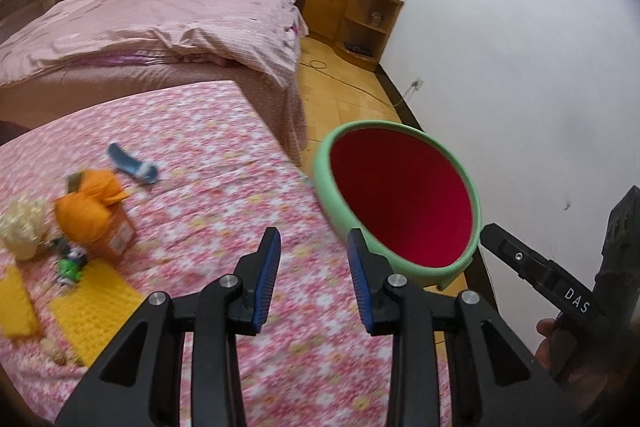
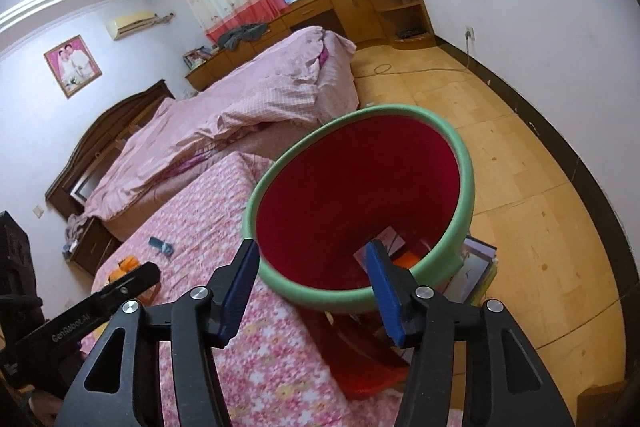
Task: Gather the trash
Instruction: 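Move both open grippers back over the bed toward the yellow foam nets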
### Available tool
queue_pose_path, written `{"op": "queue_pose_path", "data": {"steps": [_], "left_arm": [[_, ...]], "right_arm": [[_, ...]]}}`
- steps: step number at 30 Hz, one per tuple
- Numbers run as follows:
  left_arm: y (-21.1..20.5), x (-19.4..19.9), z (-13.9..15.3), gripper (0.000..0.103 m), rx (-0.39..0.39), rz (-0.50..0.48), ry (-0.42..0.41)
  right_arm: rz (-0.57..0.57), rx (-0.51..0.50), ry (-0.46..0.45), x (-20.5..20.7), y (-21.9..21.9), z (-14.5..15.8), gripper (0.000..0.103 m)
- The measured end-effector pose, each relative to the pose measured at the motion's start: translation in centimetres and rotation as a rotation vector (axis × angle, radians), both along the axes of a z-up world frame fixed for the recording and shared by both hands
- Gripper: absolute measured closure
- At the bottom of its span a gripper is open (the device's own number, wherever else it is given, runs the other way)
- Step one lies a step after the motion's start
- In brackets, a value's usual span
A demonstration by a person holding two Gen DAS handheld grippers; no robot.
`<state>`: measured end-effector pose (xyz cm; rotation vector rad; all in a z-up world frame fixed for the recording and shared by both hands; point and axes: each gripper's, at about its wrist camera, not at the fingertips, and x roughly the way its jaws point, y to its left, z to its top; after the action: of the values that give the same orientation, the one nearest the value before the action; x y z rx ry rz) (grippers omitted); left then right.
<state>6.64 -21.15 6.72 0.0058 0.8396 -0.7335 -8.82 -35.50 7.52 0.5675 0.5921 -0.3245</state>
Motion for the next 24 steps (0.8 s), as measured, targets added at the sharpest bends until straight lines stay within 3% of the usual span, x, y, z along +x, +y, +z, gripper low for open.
{"op": "queue_pose_path", "data": {"steps": [8,21,24], "left_arm": [[5.2,0.5,-0.6,0.065,0.01,0.112,0.015],[14.6,1.5,-2.2,0.063,0.034,0.32,0.044],[16.4,1.9,-2.6,0.057,0.044,0.381,0.044]], "right_arm": [[0.048,0.003,0.033,1.0,2.5,-0.4,0.039],[0.127,-0.007,0.077,2.9,6.3,-1.4,0.038],[0.143,-0.014,0.088,3.2,7.2,-1.7,0.038]]}}
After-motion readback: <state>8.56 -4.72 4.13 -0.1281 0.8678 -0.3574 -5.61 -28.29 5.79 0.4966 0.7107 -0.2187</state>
